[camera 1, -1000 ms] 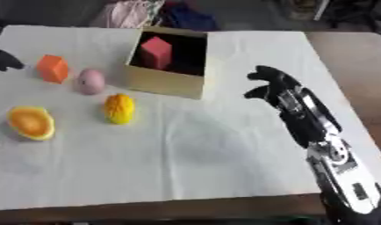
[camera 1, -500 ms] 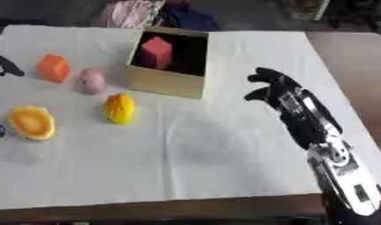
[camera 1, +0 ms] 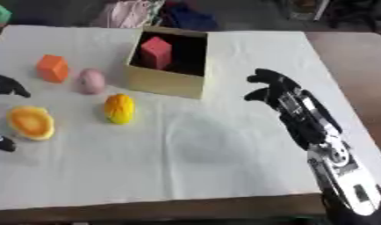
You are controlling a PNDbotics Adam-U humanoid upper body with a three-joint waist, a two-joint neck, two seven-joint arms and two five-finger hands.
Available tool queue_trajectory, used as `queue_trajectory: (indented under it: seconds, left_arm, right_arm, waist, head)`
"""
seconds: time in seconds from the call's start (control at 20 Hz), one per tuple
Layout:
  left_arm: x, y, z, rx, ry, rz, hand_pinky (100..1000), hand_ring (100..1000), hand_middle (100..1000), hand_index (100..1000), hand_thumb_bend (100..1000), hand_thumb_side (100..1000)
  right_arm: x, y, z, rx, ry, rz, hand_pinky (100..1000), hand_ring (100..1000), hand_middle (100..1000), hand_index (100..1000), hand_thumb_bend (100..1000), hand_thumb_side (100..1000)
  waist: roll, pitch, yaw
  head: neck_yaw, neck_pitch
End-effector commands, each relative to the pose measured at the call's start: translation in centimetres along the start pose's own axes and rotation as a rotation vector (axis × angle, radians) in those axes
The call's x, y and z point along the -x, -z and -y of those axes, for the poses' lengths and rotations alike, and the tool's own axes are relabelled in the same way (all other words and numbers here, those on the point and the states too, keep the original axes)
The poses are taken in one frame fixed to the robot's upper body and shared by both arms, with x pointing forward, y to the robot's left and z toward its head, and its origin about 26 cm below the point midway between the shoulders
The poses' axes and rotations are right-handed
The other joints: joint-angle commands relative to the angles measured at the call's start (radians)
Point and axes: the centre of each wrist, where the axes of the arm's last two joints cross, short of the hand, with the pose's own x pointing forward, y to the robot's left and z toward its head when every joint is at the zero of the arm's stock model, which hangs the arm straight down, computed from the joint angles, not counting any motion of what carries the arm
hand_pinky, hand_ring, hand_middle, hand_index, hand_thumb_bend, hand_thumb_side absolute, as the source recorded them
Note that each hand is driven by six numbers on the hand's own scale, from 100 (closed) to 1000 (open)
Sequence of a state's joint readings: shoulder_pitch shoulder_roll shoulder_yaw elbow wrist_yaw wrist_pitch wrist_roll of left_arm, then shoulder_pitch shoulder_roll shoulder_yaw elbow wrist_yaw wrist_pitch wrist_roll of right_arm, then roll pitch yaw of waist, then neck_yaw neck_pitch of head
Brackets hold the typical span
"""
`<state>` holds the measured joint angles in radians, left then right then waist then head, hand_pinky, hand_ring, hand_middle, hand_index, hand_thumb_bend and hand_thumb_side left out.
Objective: Pick up objects on the table and place them in the box.
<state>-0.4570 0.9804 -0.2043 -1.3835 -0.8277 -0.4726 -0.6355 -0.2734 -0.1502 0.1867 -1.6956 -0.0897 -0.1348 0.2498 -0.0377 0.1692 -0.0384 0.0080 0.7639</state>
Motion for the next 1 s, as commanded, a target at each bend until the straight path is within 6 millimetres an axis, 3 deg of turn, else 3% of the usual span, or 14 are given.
queue_trajectory:
  seconds: [0.05, 0.1, 0.15, 0.5, 0.65, 1.0]
  left_arm:
    - [0.7, -0.4, 0.0, 0.097, 0.094, 0.034, 837, 831, 883, 955, 850, 680]
    - [0.7, -0.2, 0.2, 0.086, 0.094, 0.023, 835, 829, 882, 953, 852, 658]
    - [0.7, -0.1, 0.2, 0.073, 0.095, 0.012, 829, 819, 872, 947, 856, 581]
    - [0.4, 0.9, 0.7, -0.019, 0.109, -0.016, 825, 812, 867, 942, 860, 581]
    - [0.4, 1.2, 0.9, -0.063, 0.111, -0.017, 800, 774, 824, 910, 860, 588]
    - [0.3, 1.7, 1.4, -0.173, 0.107, -0.03, 745, 691, 742, 830, 754, 573]
  right_arm:
    - [-0.6, 0.4, 0.3, -0.011, -0.014, 0.022, 819, 685, 804, 891, 100, 761]
    - [-0.6, 0.4, 0.3, -0.011, -0.014, 0.021, 819, 685, 804, 891, 100, 761]
    - [-0.6, 0.4, 0.3, -0.01, -0.013, 0.021, 819, 685, 804, 890, 100, 761]
    - [-0.6, 0.4, 0.3, -0.011, -0.014, 0.022, 819, 686, 803, 890, 100, 762]
    - [-0.6, 0.4, 0.3, -0.01, -0.013, 0.021, 819, 687, 803, 890, 100, 765]
    - [-0.5, 0.3, 0.3, -0.007, -0.012, 0.019, 819, 687, 803, 890, 100, 770]
  waist:
    - [0.009, -0.014, 0.0]
    - [0.009, -0.014, 0.0]
    - [0.009, -0.014, 0.001]
    - [0.008, -0.015, 0.001]
    - [0.008, -0.015, 0.0]
    - [0.008, -0.014, -0.001]
  head:
    - [0.003, -0.007]
    - [0.003, -0.007]
    - [0.002, -0.007]
    - [0.003, -0.01]
    - [0.004, -0.011]
    - [0.005, -0.012]
